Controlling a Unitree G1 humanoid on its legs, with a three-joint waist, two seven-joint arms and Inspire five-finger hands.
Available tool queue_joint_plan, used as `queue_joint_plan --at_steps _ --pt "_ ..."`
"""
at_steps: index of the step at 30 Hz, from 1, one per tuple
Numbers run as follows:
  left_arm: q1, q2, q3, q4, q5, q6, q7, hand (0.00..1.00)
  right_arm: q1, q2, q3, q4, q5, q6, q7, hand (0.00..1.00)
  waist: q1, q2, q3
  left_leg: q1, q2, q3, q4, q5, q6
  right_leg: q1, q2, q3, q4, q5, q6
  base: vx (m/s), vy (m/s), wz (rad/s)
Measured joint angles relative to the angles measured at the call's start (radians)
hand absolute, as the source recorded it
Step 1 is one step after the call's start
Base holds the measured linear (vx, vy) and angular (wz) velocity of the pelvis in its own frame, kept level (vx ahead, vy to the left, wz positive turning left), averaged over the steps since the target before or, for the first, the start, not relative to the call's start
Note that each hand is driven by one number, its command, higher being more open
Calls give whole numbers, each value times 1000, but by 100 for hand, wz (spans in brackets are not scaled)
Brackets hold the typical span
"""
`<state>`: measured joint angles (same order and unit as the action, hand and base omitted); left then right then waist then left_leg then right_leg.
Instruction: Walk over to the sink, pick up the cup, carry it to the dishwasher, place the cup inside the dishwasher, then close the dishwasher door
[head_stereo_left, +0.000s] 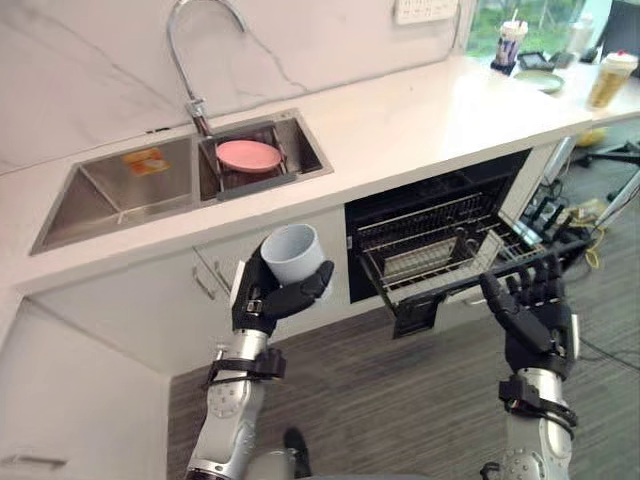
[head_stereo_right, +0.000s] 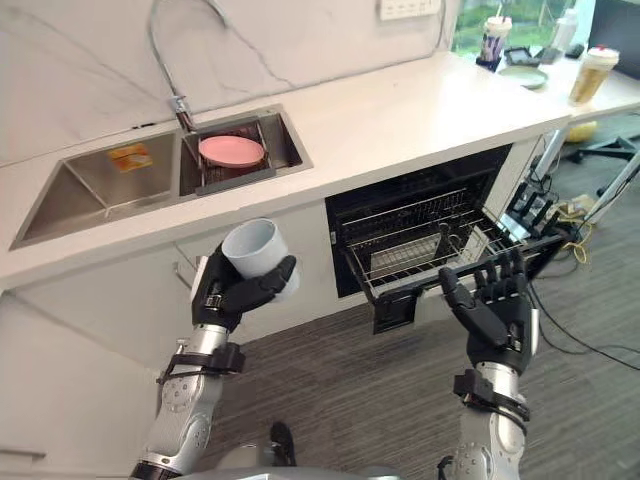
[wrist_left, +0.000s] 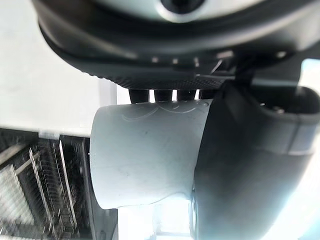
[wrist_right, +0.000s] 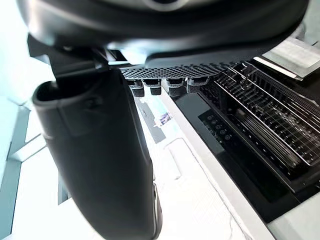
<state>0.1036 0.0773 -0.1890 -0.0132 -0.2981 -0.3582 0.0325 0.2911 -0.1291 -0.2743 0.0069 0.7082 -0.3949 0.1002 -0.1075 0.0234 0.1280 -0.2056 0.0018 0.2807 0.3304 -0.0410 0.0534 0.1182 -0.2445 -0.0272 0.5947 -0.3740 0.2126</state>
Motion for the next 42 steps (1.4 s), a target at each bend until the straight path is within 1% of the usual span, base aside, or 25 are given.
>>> queue_joint_plan --at_steps 1,3,4,5,6,8,10,11,12,13,15,19,21,23,25,26,27,29,31,32,34,35,36,39,42 --pt "-3 -2 0 -5 0 0 3 0 0 2 -4 1 0 0 -2 100 1 -2 1 8 -9 9 13 -18 9 -19 -18 -3 56 23 1 422 258 -10" --pt "-2 0 0 -41 5 0 34 0 -16 22 21 9 -13 0 -7 100 16 -1 2 73 -15 46 7 -66 32 -111 -80 -43 249 193 0 373 189 -42" --pt "-2 3 1 -52 6 0 47 0 -25 27 34 15 -28 0 -6 100 17 -1 1 100 -13 57 -18 -67 31 -130 -94 -61 281 239 -12 274 129 -69" --pt "-3 6 8 -78 8 -4 85 0 -48 30 65 26 -51 0 3 100 19 0 2 150 -3 82 -70 -68 31 -173 -121 -109 352 252 -49 210 74 -74" --pt "-5 7 11 -103 19 -9 129 0 -64 31 89 27 -71 0 18 100 17 5 5 189 15 100 -107 -71 24 -226 -124 -162 407 204 -96 187 45 -73" --pt "-8 6 15 -116 25 -28 166 0 -71 37 111 21 -75 -1 32 100 17 6 7 250 41 127 -156 -74 1 -288 -107 -240 393 137 -111 143 -25 -64" --pt "-8 5 29 -118 25 -38 181 0 -72 47 117 9 -81 -2 32 100 13 5 11 293 62 153 -166 -93 -29 -343 -100 -335 286 118 -128 135 -92 -53" --pt "-3 7 41 -132 26 -39 186 0 -71 50 117 2 -84 -4 32 100 12 -15 15 315 54 168 -144 -115 -55 -361 -102 -413 138 179 -157 180 -125 -58" --pt "4 -3 47 -143 33 -48 188 0 -70 33 112 -6 -84 -6 36 100 16 -20 20 319 47 167 -119 -146 -74 -343 -107 -490 80 157 -230 207 -130 -67" --pt "3 -15 48 -147 40 -49 189 0 -73 20 110 -6 -84 -6 36 100 20 7 15 311 55 154 -117 -151 -77 -342 -97 -496 69 153 -238 198 -111 -56" --pt "-24 -30 31 -149 72 -49 183 0 -74 4 88 -7 -84 -6 37 100 8 27 24 316 56 80 -136 -152 -76 -342 -75 -499 47 143 -254 193 -132 -35" --pt "-41 -31 21 -149 90 -57 177 0 -72 10 85 -34 -83 -7 39 100 3 24 29 325 69 82 -136 -172 -90 -335 -55 -498 32 132 -260 69 -35 -22" --pt "-37 -26 22 -147 90 -63 180 0 -54 16 85 -82 -82 -11 53 100 8 28 33 311 74 85 -61 -239 -76 -314 -61 -503 32 78 -229 9 -2 -6" --pt "-18 -28 23 -143 88 -68 185 0 -28 16 91 -108 -82 -12 92 100 11 53 30 311 107 85 13 -278 -85 -284 -48 -504 40 43 -227 38 22 3" --pt "-17 -16 21 -132 84 -83 185 0 -26 19 95 -112 -80 -13 122 100 12 54 32 237 162 85 223 -283 -76 -263 -38 -514 28 27 -226 83 2 5" --pt "-10 -17 22 -122 83 -83 187 0 -27 15 98 -113 -79 -12 143 100 22 54 33 159 210 86 388 -265 -66 -241 -19 -510 0 37 -242 71 -34 -29" --pt "-7 -18 19 -100 83 -86 189 0 -31 14 104 -117 -69 -12 167 100 42 49 34 141 221 88 391 -266 -68 -219 -14 -492 -21 42 -244 85 -18 -39" --pt "0 -17 2 -81 84 -87 193 0 -49 11 103 -129 -56 -12 205 100 43 45 30 123 211 86 274 -266 -62 -208 -22 -467 -43 59 -220 130 34 -44" --pt "-1 -21 -21 -66 89 -95 197 0 -69 1 105 -131 -27 -10 241 100 42 44 29 113 197 65 121 -250 -84 -205 -40 -433 -62 70 -201 135 86 -44" --pt "-1 -24 -37 -63 94 -95 201 0 -75 -12 104 -131 -20 -3 261 100 43 44 27 110 189 34 28 -218 -102 -204 -50 -412 -80 83 -183 126 128 -49" --pt "-1 -29 -40 -62 115 -95 206 0 -78 -42 107 -130 8 12 292 100 42 56 19 122 188 15 -110 -104 -128 -202 -54 -379 -108 103 -152 140 163 -50" --pt "-2 -36 -40 -58 123 -95 209 0 -78 -55 107 -129 25 19 297 100 41 73 8 136 190 19 -166 45 -130 -196 -51 -362 -126 115 -130 232 273 -38" --pt "-8 -37 -39 -44 123 -95 208 0 -78 -57 108 -119 49 22 299 100 37 78 -8 159 177 29 -196 90 -179 -186 -58 -352 -140 128 -103 244 276 -26" --pt "-35 -22 -34 -26 122 -94 210 0 -78 -16 123 -107 58 25 299 100 31 49 -21 203 111 36 -278 102 -149 -137 -89 -358 -247 194 -58 151 218 3" --pt "-36 -10 -21 -26 122 -75 212 0 -87 4 175 -106 76 48 328 100 38 45 -23 240 89 46 -317 99 -133 -88 -87 -361 -331 250 -49 93 165 -2"
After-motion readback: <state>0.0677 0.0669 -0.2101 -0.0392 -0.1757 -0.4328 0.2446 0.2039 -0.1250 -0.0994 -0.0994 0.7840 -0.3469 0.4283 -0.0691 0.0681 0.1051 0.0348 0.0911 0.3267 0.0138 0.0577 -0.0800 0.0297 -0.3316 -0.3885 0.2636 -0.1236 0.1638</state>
